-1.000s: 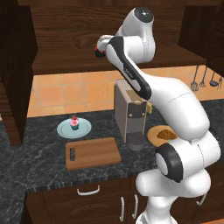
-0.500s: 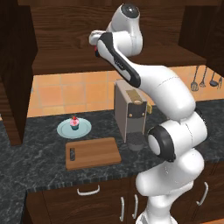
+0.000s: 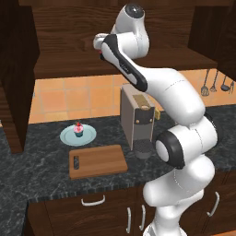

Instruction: From the different types of pastries on the counter, select a croissant and place it on the cutting board. Then retrieve a jar of jam from the cabinet and place it alongside the croissant on the cutting board.

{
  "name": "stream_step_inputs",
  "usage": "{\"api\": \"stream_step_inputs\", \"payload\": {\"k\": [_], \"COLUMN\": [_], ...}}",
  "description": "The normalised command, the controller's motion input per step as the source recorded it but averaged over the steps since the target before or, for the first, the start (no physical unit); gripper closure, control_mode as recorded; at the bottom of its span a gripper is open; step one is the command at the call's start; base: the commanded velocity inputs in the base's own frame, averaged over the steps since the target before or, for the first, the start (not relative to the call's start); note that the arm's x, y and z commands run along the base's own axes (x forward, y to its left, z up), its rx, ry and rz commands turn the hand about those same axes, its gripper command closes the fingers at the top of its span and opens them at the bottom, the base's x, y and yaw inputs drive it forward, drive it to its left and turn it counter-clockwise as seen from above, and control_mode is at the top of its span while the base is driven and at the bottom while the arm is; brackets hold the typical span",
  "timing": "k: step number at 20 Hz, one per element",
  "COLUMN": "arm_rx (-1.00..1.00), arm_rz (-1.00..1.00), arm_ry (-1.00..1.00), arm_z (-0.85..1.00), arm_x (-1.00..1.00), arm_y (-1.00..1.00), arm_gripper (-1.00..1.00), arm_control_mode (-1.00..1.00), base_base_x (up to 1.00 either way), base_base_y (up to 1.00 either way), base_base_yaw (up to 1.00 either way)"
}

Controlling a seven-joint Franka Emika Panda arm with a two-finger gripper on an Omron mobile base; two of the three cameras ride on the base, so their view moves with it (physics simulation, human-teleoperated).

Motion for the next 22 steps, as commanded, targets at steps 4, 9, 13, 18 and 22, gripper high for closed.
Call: {"api": "stream_step_inputs", "payload": {"k": [4,9,13,18,22], "arm_rx": [0.00,0.00,0.00,0.00,0.00], "arm_rz": [0.00,0.00,0.00,0.00,0.00], "arm_ry": [0.00,0.00,0.00,0.00,0.00], "arm_z": [0.00,0.00,0.00,0.00,0.00], "arm_x": [0.55,0.50,0.14,0.09,0.00], "arm_y": [-0.17,-0.07,0.09,0.24,0.09], "arm_gripper": [-1.00,-1.00,-1.00,-1.00,-1.00], "arm_control_mode": [-1.00,-1.00,-1.00,-1.00,-1.00], "base_base_x": [0.00,0.00,0.00,0.00,0.00], "base_base_y": [0.00,0.00,0.00,0.00,0.00], "base_base_yaw": [0.00,0.00,0.00,0.00,0.00]}}
